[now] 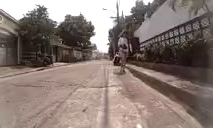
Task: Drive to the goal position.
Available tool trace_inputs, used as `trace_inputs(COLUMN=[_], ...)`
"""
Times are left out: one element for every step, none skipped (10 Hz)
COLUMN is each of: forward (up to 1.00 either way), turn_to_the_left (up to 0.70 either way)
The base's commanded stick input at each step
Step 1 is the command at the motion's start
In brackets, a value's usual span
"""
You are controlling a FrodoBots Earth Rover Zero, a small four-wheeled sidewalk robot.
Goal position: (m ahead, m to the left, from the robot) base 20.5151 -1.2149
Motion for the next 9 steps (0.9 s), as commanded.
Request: trace_inputs(forward=[0.70,0.55,0.00,0.00,0.00,0.00,0.00,0.29,0.70], turn_to_the_left=[0.00,0.00,0.00,0.00,0.00,0.00,0.00,0.00,0.00])
